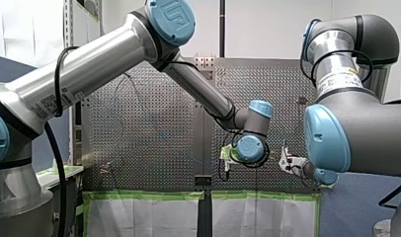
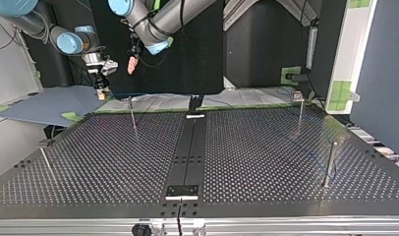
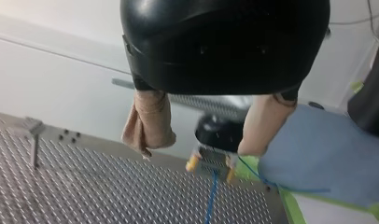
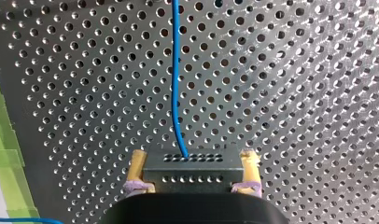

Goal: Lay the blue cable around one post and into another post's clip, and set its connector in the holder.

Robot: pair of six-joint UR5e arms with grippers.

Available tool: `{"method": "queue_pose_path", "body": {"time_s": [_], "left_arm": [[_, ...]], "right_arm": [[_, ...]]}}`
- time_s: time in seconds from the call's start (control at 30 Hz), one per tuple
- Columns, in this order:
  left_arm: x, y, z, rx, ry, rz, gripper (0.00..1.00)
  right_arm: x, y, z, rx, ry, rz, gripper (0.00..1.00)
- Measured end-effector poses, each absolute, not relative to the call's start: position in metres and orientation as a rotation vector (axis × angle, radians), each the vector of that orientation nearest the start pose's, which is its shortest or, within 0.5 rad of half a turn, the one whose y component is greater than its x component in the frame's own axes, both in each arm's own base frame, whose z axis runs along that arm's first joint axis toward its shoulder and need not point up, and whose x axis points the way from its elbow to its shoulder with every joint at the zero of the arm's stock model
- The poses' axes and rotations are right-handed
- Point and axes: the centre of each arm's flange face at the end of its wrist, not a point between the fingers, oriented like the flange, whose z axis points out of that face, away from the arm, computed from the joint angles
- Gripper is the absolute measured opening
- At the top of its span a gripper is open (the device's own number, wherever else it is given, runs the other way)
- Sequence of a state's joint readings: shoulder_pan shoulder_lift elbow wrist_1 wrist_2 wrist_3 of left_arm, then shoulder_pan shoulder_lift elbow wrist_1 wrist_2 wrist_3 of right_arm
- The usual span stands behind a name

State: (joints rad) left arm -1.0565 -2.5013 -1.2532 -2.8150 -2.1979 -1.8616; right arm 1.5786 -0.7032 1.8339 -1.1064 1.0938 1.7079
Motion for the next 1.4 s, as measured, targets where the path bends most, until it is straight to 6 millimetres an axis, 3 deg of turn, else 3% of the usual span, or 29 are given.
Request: {"method": "queue_pose_path", "body": {"time_s": [0.27, 0.47, 1.17, 1.4], "left_arm": [[0.336, -0.64, 0.034, 0.262, 1.842, -0.284, 1.0], [0.352, -0.635, 0.004, 0.266, 1.865, -0.249, 1.0], [0.339, -0.629, -0.094, 0.309, 1.916, -0.106, 1.0], [0.34, -0.636, -0.07, 0.283, 1.89, -0.109, 1.0]], "right_arm": [[0.184, -0.576, -0.019, 1.537, -1.088, 1.642, 0.02], [0.184, -0.576, -0.019, 1.537, -1.088, 1.643, 0.02], [0.185, -0.576, -0.019, 1.539, -1.086, 1.642, 0.02], [0.185, -0.575, -0.019, 1.539, -1.085, 1.643, 0.02]]}}
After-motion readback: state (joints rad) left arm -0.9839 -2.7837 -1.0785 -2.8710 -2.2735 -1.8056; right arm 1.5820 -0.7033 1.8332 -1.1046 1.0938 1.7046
